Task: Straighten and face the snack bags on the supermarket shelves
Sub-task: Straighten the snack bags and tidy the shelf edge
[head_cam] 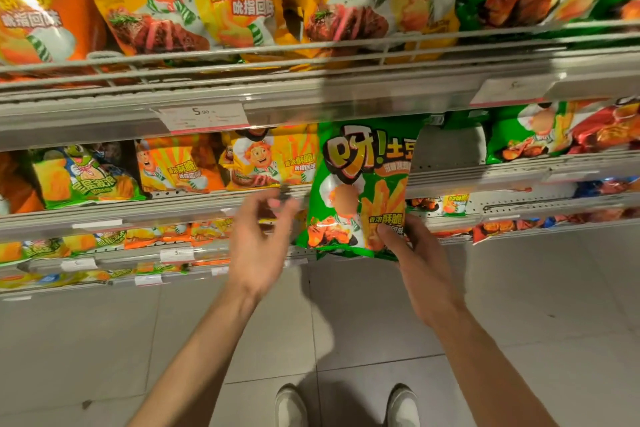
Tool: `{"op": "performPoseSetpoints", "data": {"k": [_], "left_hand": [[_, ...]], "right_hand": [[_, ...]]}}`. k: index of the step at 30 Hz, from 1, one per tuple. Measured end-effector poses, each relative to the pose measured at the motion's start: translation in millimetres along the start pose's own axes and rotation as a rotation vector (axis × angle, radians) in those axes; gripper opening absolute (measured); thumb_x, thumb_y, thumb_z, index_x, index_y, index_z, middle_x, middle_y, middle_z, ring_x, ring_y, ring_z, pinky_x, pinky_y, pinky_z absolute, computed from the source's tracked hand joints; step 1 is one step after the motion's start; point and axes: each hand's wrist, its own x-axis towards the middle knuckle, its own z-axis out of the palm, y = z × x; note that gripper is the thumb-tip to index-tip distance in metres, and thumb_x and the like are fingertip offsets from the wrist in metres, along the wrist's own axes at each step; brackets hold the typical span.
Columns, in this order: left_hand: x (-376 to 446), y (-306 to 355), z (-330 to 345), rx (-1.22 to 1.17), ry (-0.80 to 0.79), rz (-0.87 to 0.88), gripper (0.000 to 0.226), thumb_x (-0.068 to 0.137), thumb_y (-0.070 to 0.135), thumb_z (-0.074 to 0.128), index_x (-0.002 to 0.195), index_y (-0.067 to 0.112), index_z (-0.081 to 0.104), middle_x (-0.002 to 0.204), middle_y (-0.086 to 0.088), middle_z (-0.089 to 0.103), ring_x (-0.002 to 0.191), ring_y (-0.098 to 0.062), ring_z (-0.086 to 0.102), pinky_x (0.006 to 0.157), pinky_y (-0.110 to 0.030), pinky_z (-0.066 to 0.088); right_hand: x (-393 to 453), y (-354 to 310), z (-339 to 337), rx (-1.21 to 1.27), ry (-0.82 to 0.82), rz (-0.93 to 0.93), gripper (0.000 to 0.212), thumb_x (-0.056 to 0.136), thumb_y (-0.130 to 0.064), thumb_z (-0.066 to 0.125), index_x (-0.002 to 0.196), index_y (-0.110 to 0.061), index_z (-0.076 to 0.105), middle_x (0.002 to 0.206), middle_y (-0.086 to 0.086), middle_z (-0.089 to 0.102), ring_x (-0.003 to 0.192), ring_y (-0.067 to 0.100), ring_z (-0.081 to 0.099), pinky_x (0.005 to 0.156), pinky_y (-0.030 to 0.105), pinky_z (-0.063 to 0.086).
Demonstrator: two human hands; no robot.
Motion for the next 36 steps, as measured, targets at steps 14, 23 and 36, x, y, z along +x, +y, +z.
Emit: {"op": "performPoseSetpoints", "data": {"k": [14,23,36], "left_hand": [[-47.6,45.1,118.5,-0.214,-0.201,-0.09,0.044,0.09,0.022,0.077,0.124,0.039,0.056,0.109,0.029,0.071,0.101,0.006,0.069,0.078,-0.011,0.054],[-11.3,75.6,192.3,0.072,-0.174,-0.023,0.063,0.091,0.047,0.072,0.148,0.031,0.049,0.131,0.006,0.065,0.127,-0.014,0.057,0.108,-0.043,0.049],[28.9,91.8,234.4,0.28,-0.051,0.114,0.049,0.097,0.052,0.062,0.137,0.024,0.063,0.122,0.0,0.054,0.119,-0.014,0.042,0.106,-0.03,0.036]], "right_hand": [[14.4,-18.3,-97.4,-0.156,-0.035,-0.036,0.02,0.099,-0.027,0.064,0.117,-0.035,0.065,0.106,-0.029,0.073,0.098,-0.012,0.067,0.077,0.001,0.046],[76.5,-31.8,-151.4,-0.297,0.089,-0.162,0.008,0.097,-0.033,0.068,0.104,-0.036,0.068,0.096,-0.02,0.074,0.095,0.0,0.068,0.087,0.034,0.056],[126.4,-60.1,-167.3,-0.193,0.143,-0.283,0.035,0.096,-0.026,0.07,0.13,-0.017,0.069,0.116,-0.001,0.075,0.111,0.016,0.069,0.1,0.037,0.055]]}}
